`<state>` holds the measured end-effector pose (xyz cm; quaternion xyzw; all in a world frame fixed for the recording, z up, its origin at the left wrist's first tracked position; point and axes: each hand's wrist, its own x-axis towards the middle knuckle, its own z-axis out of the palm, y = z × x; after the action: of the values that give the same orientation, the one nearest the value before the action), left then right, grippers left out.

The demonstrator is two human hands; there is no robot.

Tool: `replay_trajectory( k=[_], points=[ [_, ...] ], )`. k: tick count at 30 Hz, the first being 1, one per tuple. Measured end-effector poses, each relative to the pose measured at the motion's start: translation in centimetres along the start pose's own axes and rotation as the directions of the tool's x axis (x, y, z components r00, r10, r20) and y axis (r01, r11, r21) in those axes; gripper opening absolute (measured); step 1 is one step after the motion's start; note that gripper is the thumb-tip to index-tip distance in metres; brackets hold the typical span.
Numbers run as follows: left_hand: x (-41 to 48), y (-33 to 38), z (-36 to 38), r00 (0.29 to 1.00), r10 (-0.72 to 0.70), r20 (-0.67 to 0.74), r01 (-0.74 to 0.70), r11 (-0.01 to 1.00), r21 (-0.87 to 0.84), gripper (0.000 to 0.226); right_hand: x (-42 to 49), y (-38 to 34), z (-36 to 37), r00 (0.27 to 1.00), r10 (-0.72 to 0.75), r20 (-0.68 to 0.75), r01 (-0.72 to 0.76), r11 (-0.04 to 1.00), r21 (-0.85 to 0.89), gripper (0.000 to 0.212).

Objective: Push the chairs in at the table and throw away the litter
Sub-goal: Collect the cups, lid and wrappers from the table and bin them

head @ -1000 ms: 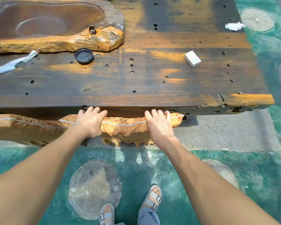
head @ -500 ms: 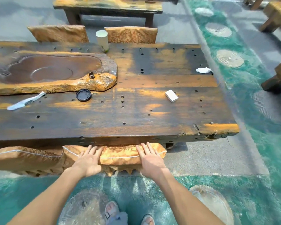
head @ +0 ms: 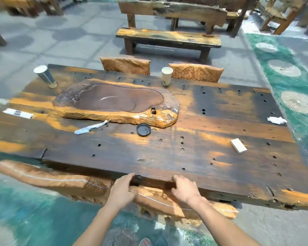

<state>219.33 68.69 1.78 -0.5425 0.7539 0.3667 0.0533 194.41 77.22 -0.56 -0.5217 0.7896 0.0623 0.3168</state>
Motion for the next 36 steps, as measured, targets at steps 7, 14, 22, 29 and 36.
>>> replay_trajectory(
  k=[7,14,22,29,36],
  points=[
    [-1.1,-4.6,-6.6,0.973,-0.184,-0.14,0.092,0.862,-0.498,0.068,6.7,-7.3,0.3,0.992,-0.11,-0.069,0.119,0.982,0.147,0.026],
    [0.1,-5.2,-9.2,0.953,-0.295,-0.074,0.111,0.562,-0.82,0.055,15.0,-11.2,-3.4,0.983,0.158,-0.096,-0.093,0.873,0.479,0.007],
    [5.2,-5.7,-10.8,0.931,-0.365,0.008,0.141,0.34,-0.93,0.036,27.4,-11.6,-5.3,0.901,0.434,-0.014,-0.346,0.737,0.581,0.045],
    [8.8,-7.4,-11.4,0.917,-0.395,0.061,0.191,0.298,-0.935,0.053,35.8,-10.9,-4.0,0.853,0.513,0.099,-0.443,0.61,0.657,0.046],
    [10.0,-8.4,-10.7,0.894,-0.432,0.123,0.244,0.239,-0.94,0.044,38.8,-10.7,-1.2,0.856,0.504,0.115,-0.461,0.645,0.609,0.04]
  ],
)
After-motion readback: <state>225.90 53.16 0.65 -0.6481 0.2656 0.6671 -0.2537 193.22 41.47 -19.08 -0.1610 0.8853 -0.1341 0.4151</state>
